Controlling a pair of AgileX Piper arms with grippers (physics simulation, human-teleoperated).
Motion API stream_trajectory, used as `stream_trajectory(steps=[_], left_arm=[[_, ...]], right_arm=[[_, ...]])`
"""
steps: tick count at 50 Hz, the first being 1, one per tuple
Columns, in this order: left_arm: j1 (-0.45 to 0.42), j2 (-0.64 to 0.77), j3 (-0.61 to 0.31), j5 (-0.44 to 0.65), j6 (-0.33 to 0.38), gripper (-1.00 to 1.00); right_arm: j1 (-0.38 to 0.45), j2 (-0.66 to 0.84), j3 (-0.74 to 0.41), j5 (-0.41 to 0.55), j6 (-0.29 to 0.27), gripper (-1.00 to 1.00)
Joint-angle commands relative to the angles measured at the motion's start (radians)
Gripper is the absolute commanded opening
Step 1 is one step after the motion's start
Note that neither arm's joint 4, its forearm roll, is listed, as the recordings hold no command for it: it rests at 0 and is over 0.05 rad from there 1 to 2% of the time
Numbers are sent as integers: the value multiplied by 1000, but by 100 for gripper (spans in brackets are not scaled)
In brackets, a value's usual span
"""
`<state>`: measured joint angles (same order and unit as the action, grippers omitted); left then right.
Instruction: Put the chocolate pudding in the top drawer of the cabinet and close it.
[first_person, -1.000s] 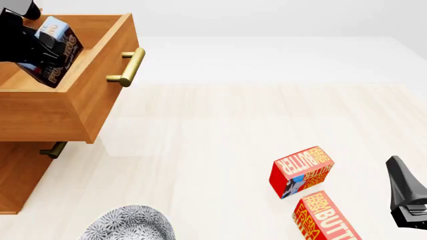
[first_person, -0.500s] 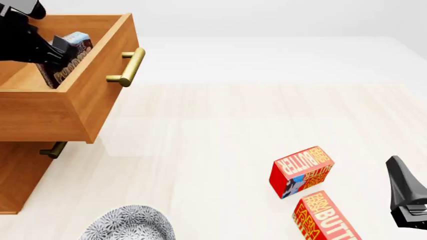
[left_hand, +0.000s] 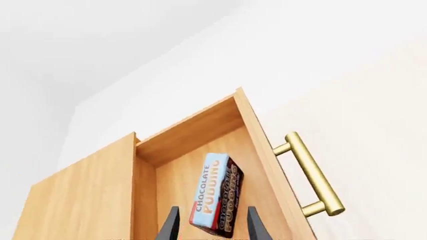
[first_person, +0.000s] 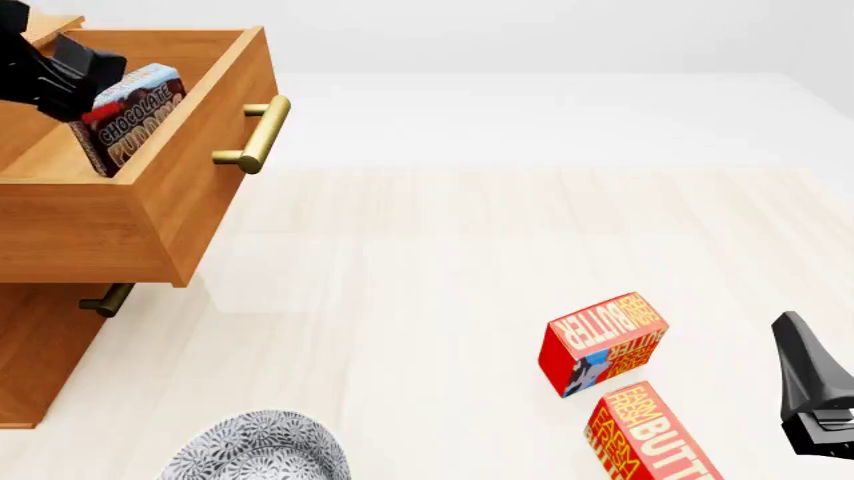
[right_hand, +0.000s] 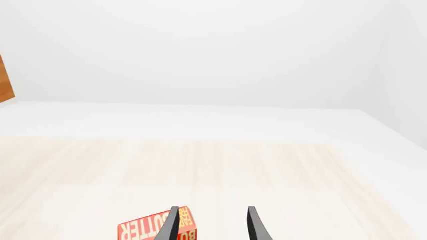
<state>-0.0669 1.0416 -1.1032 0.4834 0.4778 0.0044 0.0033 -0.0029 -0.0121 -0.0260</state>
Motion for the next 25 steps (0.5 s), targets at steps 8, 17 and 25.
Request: stream_trajectory(steps=[8, 17, 25], left_arm=[[-37, -88, -1, 8, 21, 100], [-63, -121, -8, 35, 10, 100], [-88, -163, -23, 72, 7, 100]], right_arm=[[-1, -1, 0, 2, 4, 100], [-1, -1, 0, 2, 4, 100], [-1, -1, 0, 2, 3, 100]])
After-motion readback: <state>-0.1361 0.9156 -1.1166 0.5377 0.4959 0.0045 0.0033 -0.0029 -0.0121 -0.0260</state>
